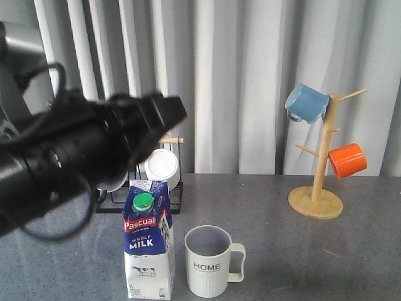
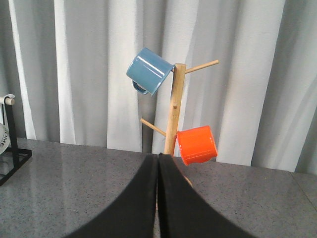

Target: Place milk next to cup

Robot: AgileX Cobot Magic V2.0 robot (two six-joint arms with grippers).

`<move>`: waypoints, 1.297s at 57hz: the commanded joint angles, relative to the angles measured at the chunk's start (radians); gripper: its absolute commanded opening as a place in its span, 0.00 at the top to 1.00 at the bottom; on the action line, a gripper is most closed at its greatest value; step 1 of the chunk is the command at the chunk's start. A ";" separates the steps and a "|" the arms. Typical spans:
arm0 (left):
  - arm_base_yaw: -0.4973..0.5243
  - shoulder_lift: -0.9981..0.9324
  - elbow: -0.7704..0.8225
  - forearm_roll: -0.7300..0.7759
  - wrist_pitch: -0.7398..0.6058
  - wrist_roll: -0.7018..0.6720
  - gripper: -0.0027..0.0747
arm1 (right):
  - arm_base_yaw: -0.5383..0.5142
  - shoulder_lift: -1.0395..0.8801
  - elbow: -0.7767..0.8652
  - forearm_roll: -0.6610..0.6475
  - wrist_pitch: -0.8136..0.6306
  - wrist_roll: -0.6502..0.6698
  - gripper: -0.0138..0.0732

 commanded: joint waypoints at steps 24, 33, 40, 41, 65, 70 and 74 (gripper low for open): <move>0.178 -0.453 0.605 0.712 -0.258 -0.418 0.98 | -0.005 -0.011 -0.035 -0.008 -0.076 0.000 0.85; 0.357 -0.672 0.811 0.729 -0.261 -0.377 0.97 | -0.005 -0.011 -0.035 -0.008 -0.076 0.000 0.85; 0.444 -0.839 0.964 0.821 -0.287 -0.379 0.97 | -0.005 -0.011 -0.035 -0.008 -0.076 0.000 0.85; 0.448 -0.854 0.979 0.828 -0.291 -0.379 0.97 | -0.005 -0.011 -0.035 -0.008 -0.076 0.000 0.85; 0.724 -1.214 1.184 0.967 -0.161 -0.522 0.97 | -0.005 -0.011 -0.035 -0.008 -0.076 0.000 0.85; 0.757 -1.218 1.184 1.008 -0.136 -0.574 0.97 | -0.005 -0.011 -0.035 -0.008 -0.074 -0.001 0.85; 0.763 -1.219 1.184 1.010 -0.129 -0.578 0.97 | -0.005 -0.011 -0.035 -0.008 -0.078 -0.001 0.85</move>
